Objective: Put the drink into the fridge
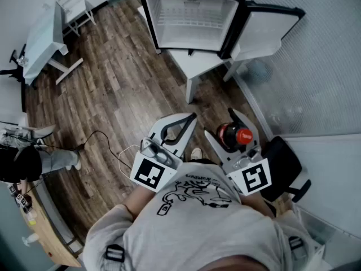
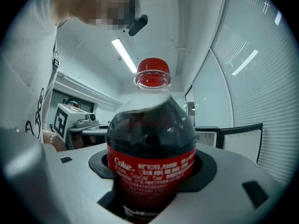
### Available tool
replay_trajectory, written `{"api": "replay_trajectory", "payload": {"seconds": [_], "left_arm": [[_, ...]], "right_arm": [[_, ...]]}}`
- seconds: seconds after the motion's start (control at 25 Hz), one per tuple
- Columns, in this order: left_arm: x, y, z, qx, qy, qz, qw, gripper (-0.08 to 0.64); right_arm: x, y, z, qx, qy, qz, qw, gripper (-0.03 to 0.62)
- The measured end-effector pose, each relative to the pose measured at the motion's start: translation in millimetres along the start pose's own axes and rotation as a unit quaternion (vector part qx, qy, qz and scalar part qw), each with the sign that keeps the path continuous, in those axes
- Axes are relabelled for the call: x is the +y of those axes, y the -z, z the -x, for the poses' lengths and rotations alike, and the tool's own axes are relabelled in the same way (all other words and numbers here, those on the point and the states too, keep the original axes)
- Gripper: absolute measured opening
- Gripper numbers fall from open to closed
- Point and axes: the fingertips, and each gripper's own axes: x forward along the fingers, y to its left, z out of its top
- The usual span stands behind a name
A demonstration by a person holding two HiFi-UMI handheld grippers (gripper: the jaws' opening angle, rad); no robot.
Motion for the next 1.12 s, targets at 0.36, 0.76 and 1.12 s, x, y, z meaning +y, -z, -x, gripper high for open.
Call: {"api": "replay_trajectory", "payload": {"seconds": [0.36,0.76,1.12], "left_arm": [[-8,-1,-18,0.011,0.0,-0.038,0.9992,0.002],[-32,12,-42,0.032,-0.02,-0.031,0.9988,0.002],[-38,19,-57,0.04,-0.024,-0.017,0.9988,0.002]], "right_arm": [[-11,9,3,0.002,-0.013,-0.023,1.0,0.307],[-39,10,27,-0.004,-0.026,-0.012,1.0,0.307],[-55,12,30,-0.014,-0.037,-0.021,0.999,0.307]]}}
